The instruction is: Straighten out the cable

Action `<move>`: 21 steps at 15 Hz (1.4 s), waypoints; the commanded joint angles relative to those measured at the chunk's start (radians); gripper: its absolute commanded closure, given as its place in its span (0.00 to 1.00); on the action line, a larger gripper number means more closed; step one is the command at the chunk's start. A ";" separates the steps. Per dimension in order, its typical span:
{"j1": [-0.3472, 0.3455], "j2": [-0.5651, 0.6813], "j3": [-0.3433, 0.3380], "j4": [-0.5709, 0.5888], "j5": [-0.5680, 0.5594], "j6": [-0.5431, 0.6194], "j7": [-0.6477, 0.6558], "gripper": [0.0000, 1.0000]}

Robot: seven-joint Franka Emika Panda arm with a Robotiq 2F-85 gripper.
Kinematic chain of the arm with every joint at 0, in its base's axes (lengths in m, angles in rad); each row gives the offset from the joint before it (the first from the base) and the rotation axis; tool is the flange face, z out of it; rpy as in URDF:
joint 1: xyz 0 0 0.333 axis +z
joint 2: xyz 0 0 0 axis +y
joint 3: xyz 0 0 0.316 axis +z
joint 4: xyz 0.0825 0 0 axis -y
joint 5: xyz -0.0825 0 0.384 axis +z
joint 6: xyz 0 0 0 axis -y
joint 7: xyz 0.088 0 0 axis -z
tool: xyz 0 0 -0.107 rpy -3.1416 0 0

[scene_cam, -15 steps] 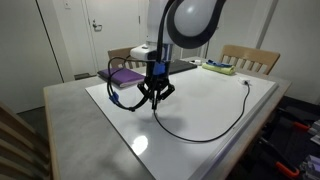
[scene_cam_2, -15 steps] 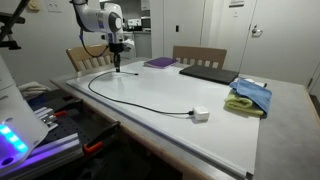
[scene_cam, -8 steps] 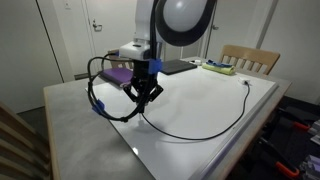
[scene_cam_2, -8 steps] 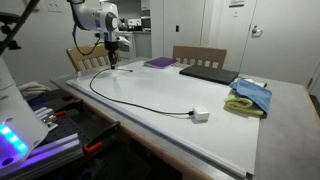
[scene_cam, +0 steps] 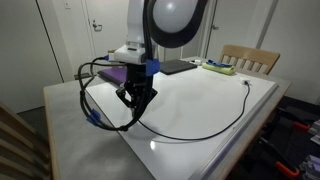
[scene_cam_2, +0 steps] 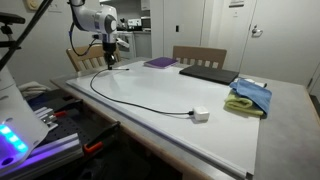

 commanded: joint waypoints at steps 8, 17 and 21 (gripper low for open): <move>0.017 0.014 0.074 0.013 0.013 0.006 -0.399 0.99; -0.332 0.344 0.511 0.045 -0.610 -0.110 -0.385 0.69; -0.481 0.603 0.718 0.044 -0.927 -0.325 -0.286 0.42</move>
